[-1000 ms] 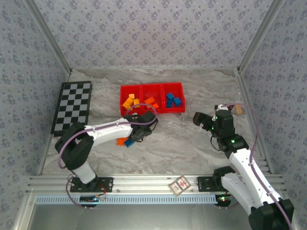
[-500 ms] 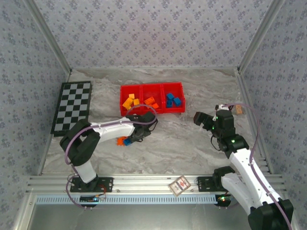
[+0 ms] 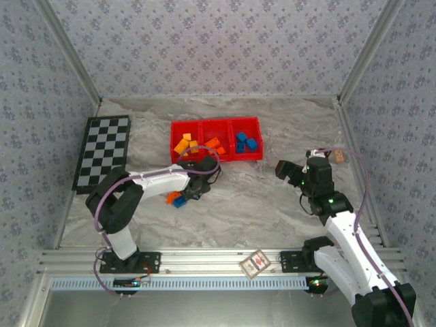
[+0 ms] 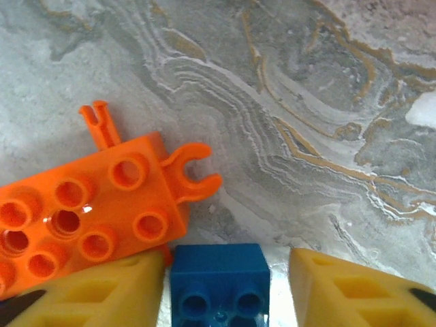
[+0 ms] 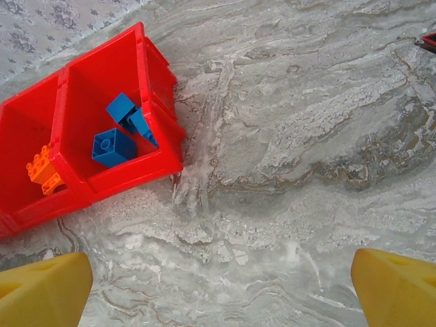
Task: Sort the legos into containers by color
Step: Pick up the lego from the center of the table.
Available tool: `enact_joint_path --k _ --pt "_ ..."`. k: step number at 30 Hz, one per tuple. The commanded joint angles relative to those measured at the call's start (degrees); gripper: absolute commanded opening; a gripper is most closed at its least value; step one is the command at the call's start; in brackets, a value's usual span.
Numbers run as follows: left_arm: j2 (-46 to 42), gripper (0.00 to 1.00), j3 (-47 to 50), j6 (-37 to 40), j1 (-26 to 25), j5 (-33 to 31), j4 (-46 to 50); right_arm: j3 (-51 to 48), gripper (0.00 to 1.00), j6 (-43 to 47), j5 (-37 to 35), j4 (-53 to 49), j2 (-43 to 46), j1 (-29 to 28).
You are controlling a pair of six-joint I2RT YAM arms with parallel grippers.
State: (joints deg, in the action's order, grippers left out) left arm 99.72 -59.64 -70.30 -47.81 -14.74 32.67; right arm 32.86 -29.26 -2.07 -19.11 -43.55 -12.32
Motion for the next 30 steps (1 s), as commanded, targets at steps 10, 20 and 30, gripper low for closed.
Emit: enact_joint_path --k 10,20,30 --pt "3.0 0.35 -1.6 2.4 -0.5 4.8 -0.4 -0.6 1.0 -1.2 0.5 -1.4 0.4 0.8" --pt "-1.9 0.34 -1.8 2.9 -1.6 4.3 3.7 -0.6 1.0 -1.4 0.7 -1.4 0.5 1.1" --pt "-6.4 0.36 -0.7 2.4 -2.6 3.8 5.3 -0.7 1.0 -1.8 0.8 -1.4 0.6 1.3"
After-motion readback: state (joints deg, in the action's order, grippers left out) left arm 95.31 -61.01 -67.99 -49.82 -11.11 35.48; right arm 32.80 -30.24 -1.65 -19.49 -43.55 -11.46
